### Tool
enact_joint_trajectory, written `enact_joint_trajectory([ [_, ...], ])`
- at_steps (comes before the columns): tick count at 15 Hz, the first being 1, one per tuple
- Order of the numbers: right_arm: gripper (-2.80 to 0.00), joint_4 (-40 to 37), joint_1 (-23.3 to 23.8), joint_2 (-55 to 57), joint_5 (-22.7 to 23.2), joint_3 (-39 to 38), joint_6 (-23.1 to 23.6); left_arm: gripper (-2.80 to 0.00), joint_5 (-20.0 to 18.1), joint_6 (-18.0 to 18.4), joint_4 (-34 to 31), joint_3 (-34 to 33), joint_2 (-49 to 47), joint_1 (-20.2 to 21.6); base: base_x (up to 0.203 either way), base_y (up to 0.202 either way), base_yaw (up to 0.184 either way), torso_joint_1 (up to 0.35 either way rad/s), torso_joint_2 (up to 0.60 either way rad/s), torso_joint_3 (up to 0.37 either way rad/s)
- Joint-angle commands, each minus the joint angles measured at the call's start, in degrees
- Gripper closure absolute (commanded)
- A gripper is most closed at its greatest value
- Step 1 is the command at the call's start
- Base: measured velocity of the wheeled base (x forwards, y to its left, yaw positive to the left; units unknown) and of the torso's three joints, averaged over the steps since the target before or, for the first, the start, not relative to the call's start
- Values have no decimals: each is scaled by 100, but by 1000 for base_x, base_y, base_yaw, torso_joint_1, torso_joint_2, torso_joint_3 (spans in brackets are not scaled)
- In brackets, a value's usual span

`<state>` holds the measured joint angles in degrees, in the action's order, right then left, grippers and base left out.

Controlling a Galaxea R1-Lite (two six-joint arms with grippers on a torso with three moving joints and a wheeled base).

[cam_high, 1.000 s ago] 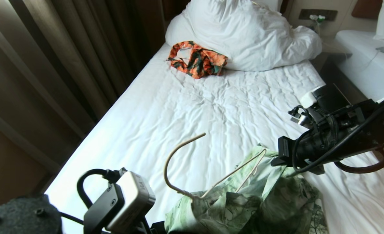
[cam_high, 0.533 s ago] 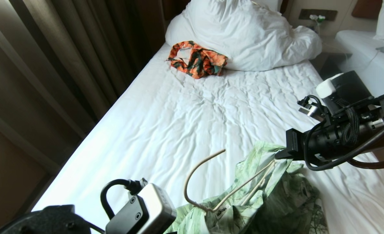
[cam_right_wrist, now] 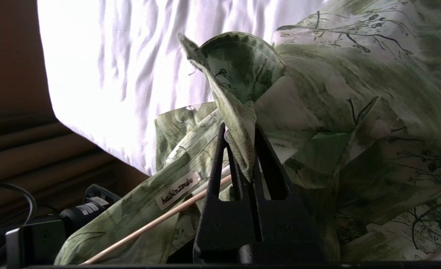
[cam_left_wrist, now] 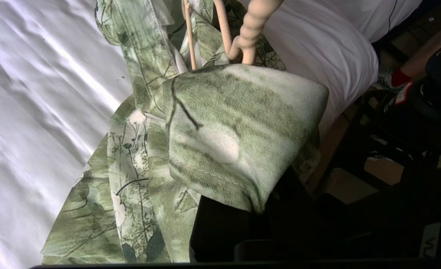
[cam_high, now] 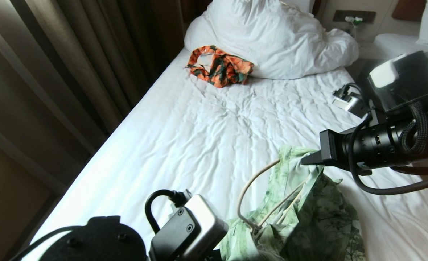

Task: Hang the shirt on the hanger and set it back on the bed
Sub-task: Hook the other side of the shirt onto the hanger

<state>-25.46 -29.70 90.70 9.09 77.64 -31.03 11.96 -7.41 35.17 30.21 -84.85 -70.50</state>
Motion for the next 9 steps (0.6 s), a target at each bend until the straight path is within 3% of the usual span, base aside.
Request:
enact_joint_trajectory([
  [1,0,-28,-227,-184,-6,203,-1,0,4,-2,27,210,-323,113,0,0,0,0,0,0],
  [4,0,-29,-457,-428,-83,243,135,0,-177,-15,30,538,-353,465,0,0,0,0,0,0],
  [9,0,-54,-1048,-710,-92,215,395,0,-404,-37,34,977,-596,659,0,0,0,0,0,0],
])
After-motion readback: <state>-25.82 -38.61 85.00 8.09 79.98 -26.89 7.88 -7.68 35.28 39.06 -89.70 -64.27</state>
